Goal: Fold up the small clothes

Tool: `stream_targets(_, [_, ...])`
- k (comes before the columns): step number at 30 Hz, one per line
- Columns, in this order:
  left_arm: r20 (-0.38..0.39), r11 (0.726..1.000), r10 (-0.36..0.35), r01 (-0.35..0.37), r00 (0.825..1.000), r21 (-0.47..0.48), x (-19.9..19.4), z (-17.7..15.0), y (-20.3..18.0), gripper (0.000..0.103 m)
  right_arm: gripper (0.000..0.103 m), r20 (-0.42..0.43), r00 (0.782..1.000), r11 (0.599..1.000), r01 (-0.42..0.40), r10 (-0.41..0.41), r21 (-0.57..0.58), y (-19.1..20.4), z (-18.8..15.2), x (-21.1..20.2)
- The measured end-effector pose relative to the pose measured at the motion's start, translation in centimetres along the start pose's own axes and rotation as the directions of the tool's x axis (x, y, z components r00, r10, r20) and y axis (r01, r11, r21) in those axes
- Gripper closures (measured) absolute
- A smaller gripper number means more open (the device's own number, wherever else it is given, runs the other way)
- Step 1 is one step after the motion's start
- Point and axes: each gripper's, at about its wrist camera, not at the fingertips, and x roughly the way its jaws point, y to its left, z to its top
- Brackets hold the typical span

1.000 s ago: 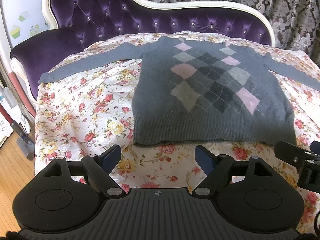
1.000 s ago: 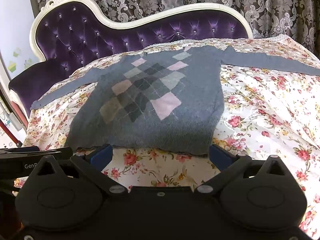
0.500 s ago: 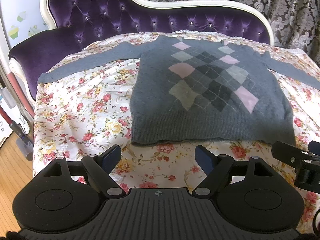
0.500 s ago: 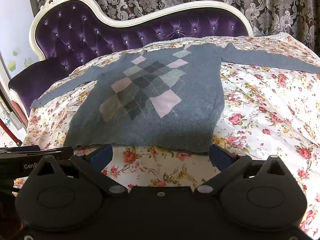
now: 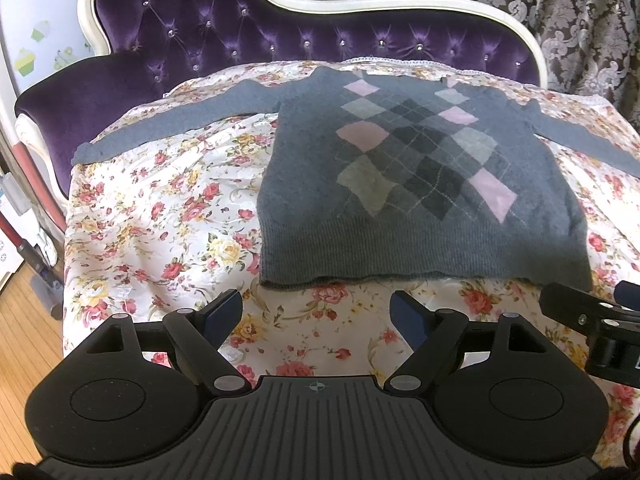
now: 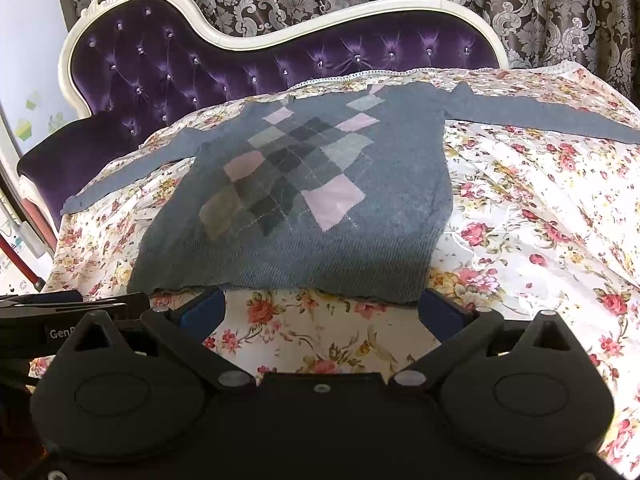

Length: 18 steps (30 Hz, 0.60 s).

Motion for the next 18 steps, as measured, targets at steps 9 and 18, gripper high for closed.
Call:
stream_targets(9, [-0.015,1.0,0.0,0.0,1.0,-0.001,0.6,0.4,0.1,0.023,0.001,-0.02,1.0,1.0,-0.008,0.008,0.011,-0.2,0.0,0.6])
stream_targets(18, [-0.017,1.0,-0.009,0.009,1.0,-0.002,1.8,2.1,0.4,0.023,0.001,-0.057,0.998,0.999,-0.027,0.029,0.025,-0.5,1.0,1.7])
